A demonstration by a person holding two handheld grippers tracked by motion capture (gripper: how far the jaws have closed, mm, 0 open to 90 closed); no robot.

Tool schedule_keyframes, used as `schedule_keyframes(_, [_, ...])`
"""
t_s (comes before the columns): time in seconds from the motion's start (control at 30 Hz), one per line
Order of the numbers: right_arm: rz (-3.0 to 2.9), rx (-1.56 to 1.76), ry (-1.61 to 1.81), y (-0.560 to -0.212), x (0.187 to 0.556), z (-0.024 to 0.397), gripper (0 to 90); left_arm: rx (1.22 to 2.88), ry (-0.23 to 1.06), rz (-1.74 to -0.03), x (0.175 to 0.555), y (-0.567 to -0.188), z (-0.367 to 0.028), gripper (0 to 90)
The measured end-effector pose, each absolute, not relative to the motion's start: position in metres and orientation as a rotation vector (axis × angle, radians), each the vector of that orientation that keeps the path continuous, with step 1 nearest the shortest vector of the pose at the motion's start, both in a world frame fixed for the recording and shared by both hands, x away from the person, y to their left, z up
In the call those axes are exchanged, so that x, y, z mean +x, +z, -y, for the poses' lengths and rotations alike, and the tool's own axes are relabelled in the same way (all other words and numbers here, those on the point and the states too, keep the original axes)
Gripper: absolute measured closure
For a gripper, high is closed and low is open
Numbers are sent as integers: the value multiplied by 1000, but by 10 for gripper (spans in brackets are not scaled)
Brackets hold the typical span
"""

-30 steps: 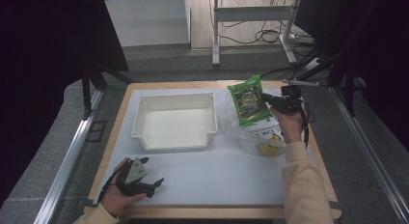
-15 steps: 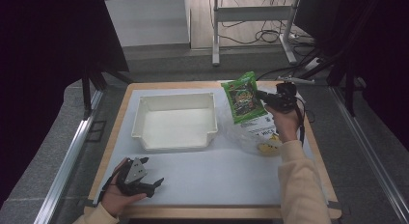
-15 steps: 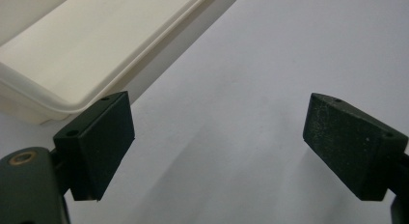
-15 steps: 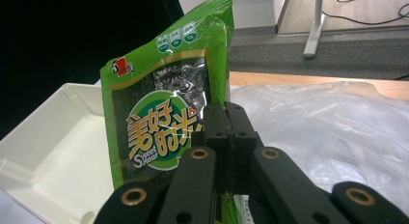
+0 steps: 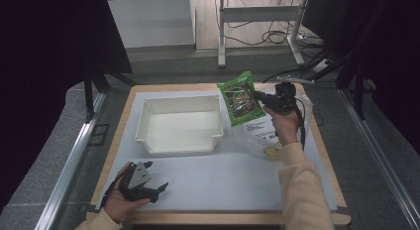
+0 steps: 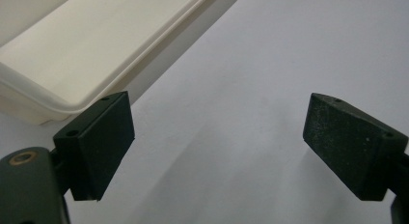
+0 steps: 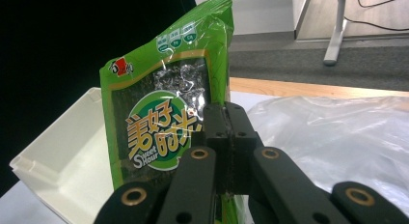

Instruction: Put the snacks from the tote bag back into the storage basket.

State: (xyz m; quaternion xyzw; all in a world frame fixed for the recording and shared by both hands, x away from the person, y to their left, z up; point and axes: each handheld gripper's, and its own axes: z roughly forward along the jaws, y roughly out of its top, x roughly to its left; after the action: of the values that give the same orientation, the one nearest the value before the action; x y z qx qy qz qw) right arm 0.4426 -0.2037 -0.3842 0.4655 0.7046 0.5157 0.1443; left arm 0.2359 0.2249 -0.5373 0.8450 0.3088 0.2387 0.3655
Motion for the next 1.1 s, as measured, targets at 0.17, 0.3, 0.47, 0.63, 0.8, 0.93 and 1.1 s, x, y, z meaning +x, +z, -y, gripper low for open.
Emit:
schedule_keyframes(0.17, [-2037, 1337, 1492, -385, 443, 198, 897, 2174, 613, -794, 236, -537, -225, 108])
schedule_keyframes(0.3, [-2041, 1333, 1499, -386, 443, 192, 897, 2175, 613, -795, 236, -537, -225, 108])
schedule_keyframes(0.47, [-2043, 1330, 1514, -385, 443, 187, 897, 2175, 613, -796, 236, -538, -225, 108])
schedule_keyframes(0.63, [-2046, 1313, 1527, -383, 442, 180, 897, 2175, 613, -797, 236, -538, -225, 108])
schedule_keyframes(0.8, [-2057, 1300, 1548, -382, 442, 170, 897, 2175, 612, -797, 236, -538, -225, 108])
schedule_keyframes(0.93, [-2065, 1292, 1564, -381, 441, 163, 897, 2177, 613, -795, 236, -538, -225, 108])
schedule_keyframes(1.1, [-2076, 1281, 1567, -379, 441, 158, 897, 2177, 613, -795, 237, -538, -225, 108])
